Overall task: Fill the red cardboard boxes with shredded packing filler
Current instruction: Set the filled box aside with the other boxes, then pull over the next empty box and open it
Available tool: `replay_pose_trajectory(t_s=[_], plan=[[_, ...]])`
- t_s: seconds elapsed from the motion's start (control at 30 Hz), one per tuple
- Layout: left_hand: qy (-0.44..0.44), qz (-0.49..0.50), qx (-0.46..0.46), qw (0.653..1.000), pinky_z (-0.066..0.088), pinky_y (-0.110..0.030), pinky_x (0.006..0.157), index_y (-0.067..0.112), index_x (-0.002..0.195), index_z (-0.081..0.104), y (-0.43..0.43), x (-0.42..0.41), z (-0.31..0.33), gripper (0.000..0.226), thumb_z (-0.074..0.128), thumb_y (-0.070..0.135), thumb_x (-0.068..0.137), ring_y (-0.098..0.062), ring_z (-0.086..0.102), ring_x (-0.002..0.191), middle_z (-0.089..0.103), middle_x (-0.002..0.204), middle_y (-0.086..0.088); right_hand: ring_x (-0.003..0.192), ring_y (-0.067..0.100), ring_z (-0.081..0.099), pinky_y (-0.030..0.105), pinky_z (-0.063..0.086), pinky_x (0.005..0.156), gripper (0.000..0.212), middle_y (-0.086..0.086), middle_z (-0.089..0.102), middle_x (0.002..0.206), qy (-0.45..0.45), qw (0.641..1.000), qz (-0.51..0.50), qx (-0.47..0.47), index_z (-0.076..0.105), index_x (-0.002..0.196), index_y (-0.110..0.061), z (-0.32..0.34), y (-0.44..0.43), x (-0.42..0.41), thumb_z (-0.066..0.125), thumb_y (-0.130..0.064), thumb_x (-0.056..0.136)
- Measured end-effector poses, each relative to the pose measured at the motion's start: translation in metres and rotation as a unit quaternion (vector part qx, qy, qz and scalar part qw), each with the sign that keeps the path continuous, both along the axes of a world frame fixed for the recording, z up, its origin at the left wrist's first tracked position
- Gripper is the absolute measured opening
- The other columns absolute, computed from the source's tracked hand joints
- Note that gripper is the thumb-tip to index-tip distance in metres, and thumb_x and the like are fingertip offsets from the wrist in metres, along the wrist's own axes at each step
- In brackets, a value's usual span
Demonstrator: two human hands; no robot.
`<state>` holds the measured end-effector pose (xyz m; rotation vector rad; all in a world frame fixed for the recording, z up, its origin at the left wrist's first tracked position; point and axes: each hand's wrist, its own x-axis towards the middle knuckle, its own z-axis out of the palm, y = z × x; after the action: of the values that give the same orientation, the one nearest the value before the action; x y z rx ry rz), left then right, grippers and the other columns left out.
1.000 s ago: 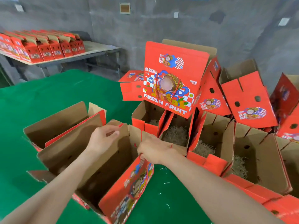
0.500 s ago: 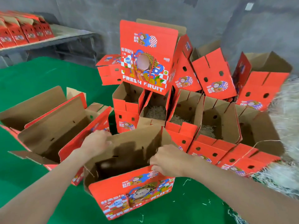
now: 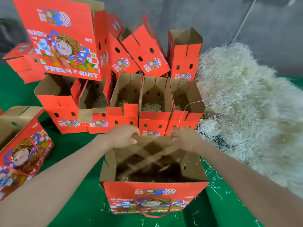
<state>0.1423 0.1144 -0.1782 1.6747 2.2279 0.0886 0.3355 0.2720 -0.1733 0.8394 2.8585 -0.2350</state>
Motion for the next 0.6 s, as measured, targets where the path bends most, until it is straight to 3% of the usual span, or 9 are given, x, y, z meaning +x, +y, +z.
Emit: replay_pose_trajectory(t_s=[0.07,0.17,0.23,0.3,0.37,0.47,0.6], plan=[[0.034,-0.026,0.006,0.999,0.041,-0.034,0.092,0.023,0.130,0.047,0.021,0.022,-0.002,0.049,0.063,0.035,0.085,-0.022,0.050,0.118,0.056,0.128,0.001,0.104,0.028,0.055,0.034,0.044,0.081,0.026,0.009,0.062,0.109,0.011,1.000,-0.008,-0.023,0.058,0.115,-0.022,-0.005,0.007,0.013,0.047,-0.021,0.091],[0.030,-0.037,0.056,0.997,0.042,-0.033,0.089,0.023,0.130,0.048,0.049,0.053,-0.005,0.049,0.063,0.034,0.084,-0.021,0.050,0.118,0.056,0.128,0.001,0.104,0.027,0.055,0.037,0.046,0.089,0.024,0.007,0.063,0.107,0.030,0.999,0.003,-0.040,0.061,0.111,-0.022,-0.013,0.013,0.028,0.045,-0.023,0.092],[0.044,-0.054,0.064,0.996,0.042,-0.032,0.078,0.021,0.115,0.058,0.062,0.070,-0.010,0.032,0.063,0.030,0.085,-0.024,0.055,0.109,0.063,0.114,-0.001,0.097,0.026,0.057,0.037,0.047,0.086,0.019,0.006,0.065,0.101,0.068,0.997,0.010,-0.031,0.063,0.100,-0.018,-0.018,0.016,0.036,0.046,-0.022,0.092],[0.059,-0.054,0.084,0.993,0.035,-0.031,0.063,0.020,0.085,0.060,0.072,0.080,-0.017,0.004,0.061,0.024,0.086,-0.025,0.060,0.096,0.065,0.091,0.001,0.090,0.027,0.059,0.035,0.049,0.078,0.019,0.005,0.066,0.093,0.109,0.994,0.013,-0.004,0.063,0.091,-0.014,-0.022,0.021,0.044,0.045,-0.022,0.093],[0.072,-0.032,0.092,0.993,0.030,-0.029,0.060,0.022,0.077,0.059,0.081,0.086,-0.018,0.011,0.059,0.023,0.088,-0.022,0.060,0.089,0.062,0.080,0.004,0.086,0.028,0.061,0.033,0.048,0.074,0.022,0.005,0.068,0.090,0.155,0.988,0.013,-0.003,0.066,0.091,-0.015,-0.023,0.026,0.051,0.046,-0.022,0.094],[0.083,-0.009,0.090,0.992,0.033,-0.029,0.062,0.022,0.090,0.063,0.096,0.092,-0.020,0.006,0.059,0.019,0.088,-0.022,0.059,0.092,0.065,0.092,0.000,0.087,0.025,0.063,0.033,0.049,0.077,0.023,0.004,0.070,0.099,0.231,0.971,0.001,-0.058,0.069,0.102,-0.014,-0.022,0.042,0.062,0.049,-0.022,0.094],[0.041,-0.014,0.103,0.994,0.045,-0.032,0.082,0.026,0.122,0.054,0.119,0.118,-0.021,0.036,0.062,0.030,0.087,-0.020,0.056,0.108,0.062,0.114,0.001,0.081,0.019,0.065,0.025,0.048,0.069,0.025,0.004,0.070,0.099,0.263,0.960,-0.018,-0.097,0.066,0.109,-0.012,-0.024,0.068,0.083,0.050,-0.026,0.095]])
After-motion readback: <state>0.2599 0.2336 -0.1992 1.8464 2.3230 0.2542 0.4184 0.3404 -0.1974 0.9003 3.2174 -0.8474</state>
